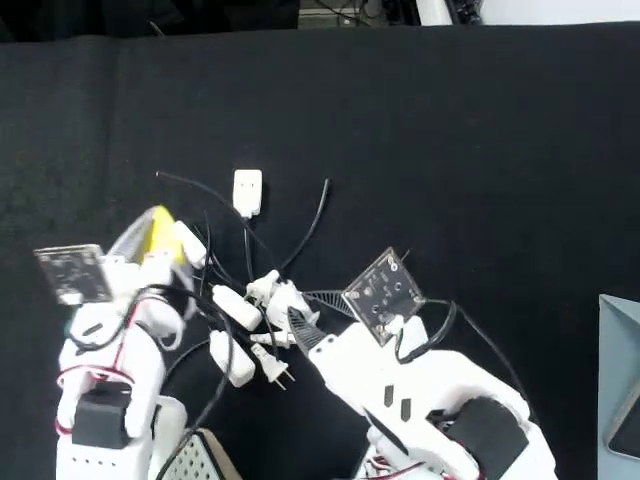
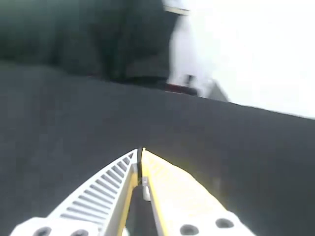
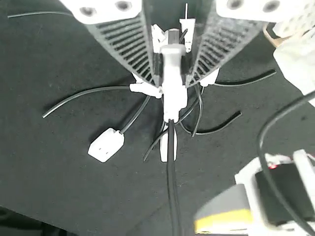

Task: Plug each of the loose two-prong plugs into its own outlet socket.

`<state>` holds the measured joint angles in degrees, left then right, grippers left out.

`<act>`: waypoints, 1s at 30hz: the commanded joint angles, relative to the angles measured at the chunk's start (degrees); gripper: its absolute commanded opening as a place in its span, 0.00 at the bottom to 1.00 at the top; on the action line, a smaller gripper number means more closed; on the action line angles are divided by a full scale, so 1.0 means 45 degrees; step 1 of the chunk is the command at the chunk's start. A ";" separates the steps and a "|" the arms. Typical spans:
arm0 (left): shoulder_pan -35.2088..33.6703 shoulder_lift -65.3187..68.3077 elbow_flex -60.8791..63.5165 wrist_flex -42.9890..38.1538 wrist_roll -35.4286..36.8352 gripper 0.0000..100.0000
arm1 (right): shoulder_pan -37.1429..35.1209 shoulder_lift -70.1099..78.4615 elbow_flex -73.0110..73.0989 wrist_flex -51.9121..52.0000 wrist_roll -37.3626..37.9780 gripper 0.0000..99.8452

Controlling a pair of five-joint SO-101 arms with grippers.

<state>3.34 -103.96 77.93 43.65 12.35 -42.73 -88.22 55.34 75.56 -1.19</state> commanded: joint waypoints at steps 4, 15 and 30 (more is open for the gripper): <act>0.3487 -0.0078 -0.1475 0.0449 -0.1797 0.03 | -0.0156 -0.0420 0.0166 -0.0234 0.0156 0.01; 0.6398 -0.0078 -0.1592 0.0762 -0.3204 0.03 | -0.1739 -0.0400 0.0264 -0.0742 0.0137 0.01; 0.8059 -0.0078 -0.1612 0.1582 -0.4630 0.03 | -0.1739 -0.0400 0.0674 -0.0723 0.0078 0.01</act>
<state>39.03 -104.22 73.54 50.33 -7.69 -49.85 -89.71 58.95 73.45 -0.92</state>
